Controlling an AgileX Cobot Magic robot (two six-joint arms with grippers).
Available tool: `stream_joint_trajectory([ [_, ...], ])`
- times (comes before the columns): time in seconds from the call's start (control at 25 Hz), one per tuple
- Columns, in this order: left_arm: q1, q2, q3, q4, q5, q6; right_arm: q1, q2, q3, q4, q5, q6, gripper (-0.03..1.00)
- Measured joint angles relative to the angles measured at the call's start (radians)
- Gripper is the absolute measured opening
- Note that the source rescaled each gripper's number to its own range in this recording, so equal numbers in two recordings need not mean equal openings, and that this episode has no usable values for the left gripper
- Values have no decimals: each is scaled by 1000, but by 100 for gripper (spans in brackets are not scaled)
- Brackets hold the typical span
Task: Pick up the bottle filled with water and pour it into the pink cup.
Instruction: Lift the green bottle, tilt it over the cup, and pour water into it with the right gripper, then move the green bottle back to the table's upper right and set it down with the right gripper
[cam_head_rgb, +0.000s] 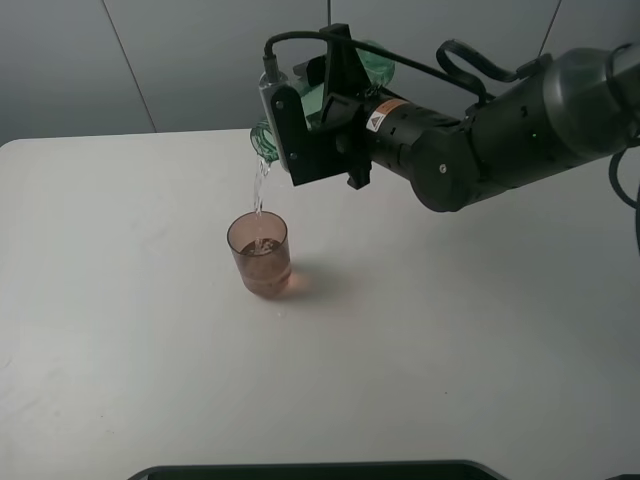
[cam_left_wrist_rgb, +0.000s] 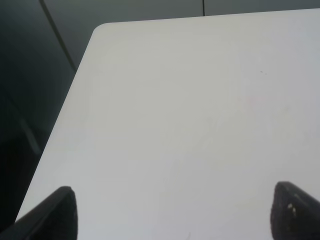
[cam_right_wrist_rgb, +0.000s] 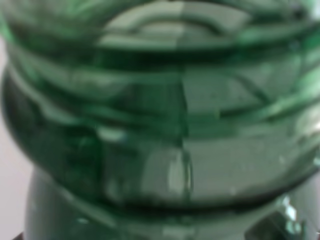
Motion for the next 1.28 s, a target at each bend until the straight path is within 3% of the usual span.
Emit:
stream_joint_trajectory([
  [0.24, 0, 0, 0, 0, 0, 0, 0, 0, 0, 0, 0, 38, 0],
  [0.8, 0, 0, 0, 0, 0, 0, 0, 0, 0, 0, 15, 331, 0],
  [0.96, 0, 0, 0, 0, 0, 0, 0, 0, 0, 0, 15, 478, 0],
  [1.28, 0, 0, 0, 0, 0, 0, -24, -62, 0, -6, 22, 887, 0],
])
